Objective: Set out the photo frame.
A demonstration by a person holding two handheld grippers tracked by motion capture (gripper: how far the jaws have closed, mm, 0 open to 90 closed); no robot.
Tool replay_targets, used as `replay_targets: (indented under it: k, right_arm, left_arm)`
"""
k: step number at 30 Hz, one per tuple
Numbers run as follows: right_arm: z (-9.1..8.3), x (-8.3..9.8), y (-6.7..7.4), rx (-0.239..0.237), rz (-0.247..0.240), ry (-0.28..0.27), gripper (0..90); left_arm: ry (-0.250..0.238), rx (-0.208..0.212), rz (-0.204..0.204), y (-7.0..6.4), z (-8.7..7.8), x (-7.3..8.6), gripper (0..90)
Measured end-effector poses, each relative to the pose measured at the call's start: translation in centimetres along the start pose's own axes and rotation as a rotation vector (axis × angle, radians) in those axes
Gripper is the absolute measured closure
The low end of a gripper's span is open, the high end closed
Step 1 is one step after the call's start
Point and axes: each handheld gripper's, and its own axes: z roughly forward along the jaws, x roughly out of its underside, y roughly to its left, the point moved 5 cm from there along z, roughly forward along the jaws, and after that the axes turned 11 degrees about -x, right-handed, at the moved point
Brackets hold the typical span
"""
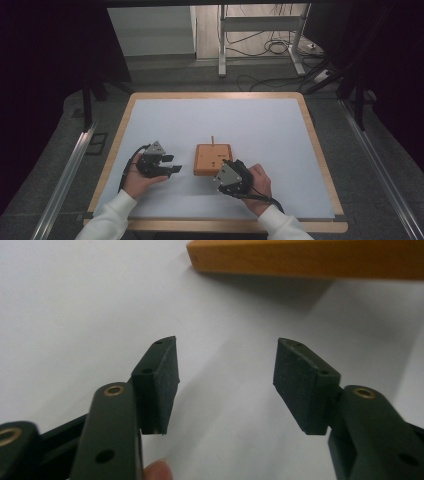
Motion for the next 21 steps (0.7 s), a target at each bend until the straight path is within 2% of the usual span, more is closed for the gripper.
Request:
replay_targets:
  k: [3, 9, 13, 21]
  right_arm:
    - [0.0, 0.0, -0.1, 0.001, -0.003, -0.001, 46.8]
    - [-0.4, -0.1, -0.4, 0.008, -0.007, 0.009, 47.9]
    - [-0.6, -0.2, -0.8, 0.010, -0.011, 0.017, 49.2]
    - [-0.9, -0.7, -1.6, 0.013, -0.013, 0.017, 52.2]
  left_arm:
    - [0.001, -0.001, -0.010, -0.3, -0.2, 0.3, 40.5]
    - [-0.010, -0.007, -0.002, -0.4, -0.6, 0.3, 39.8]
    - [0.007, 0.001, -0.002, -0.2, -0.5, 0.5, 39.9]
    - [0.010, 0.014, -0.011, -0.2, -0.5, 0.6, 39.8]
